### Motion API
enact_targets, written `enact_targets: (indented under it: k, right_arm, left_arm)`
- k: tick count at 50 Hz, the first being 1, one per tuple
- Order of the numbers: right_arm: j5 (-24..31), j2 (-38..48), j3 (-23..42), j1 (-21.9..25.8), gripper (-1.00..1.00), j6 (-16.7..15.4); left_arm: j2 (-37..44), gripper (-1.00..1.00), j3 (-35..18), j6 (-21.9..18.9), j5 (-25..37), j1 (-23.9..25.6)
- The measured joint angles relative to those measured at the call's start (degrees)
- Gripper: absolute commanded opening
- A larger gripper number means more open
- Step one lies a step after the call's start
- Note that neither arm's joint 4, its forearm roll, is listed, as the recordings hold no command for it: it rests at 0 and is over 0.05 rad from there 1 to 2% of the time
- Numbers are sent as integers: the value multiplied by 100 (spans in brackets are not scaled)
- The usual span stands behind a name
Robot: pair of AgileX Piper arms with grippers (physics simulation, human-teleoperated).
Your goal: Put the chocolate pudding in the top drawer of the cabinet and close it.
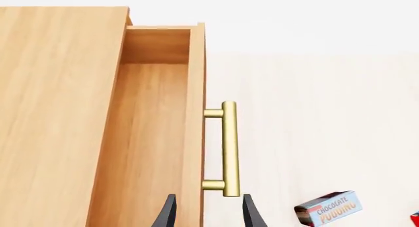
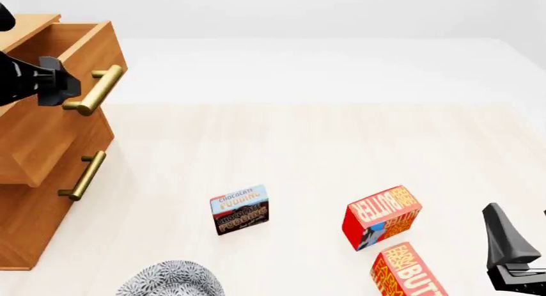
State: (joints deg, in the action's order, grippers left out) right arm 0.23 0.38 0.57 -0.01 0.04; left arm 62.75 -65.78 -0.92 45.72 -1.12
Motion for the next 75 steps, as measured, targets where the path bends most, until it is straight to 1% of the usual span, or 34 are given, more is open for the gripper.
enact_targets:
  k: [17, 26, 33, 46, 60, 75]
  right_arm:
    - [0, 0, 0, 0, 100, 0]
    - [0, 0, 0, 0, 100, 0]
    - [0, 0, 0, 0, 100, 0]
    - [0, 0, 0, 0, 100, 0]
    - [0, 0, 0, 0, 100, 0]
    - [0, 0, 0, 0, 100, 0]
  left_arm:
    - [71, 100, 415, 44, -304, 49]
    - [22, 100, 500, 35, -438, 117]
    - [-48, 100, 564, 41, -481, 276]
    - [-74, 100, 590, 383, -516, 561]
    - [-87, 100, 589, 512, -500, 826]
    - [-73, 100, 579, 768, -540, 1299]
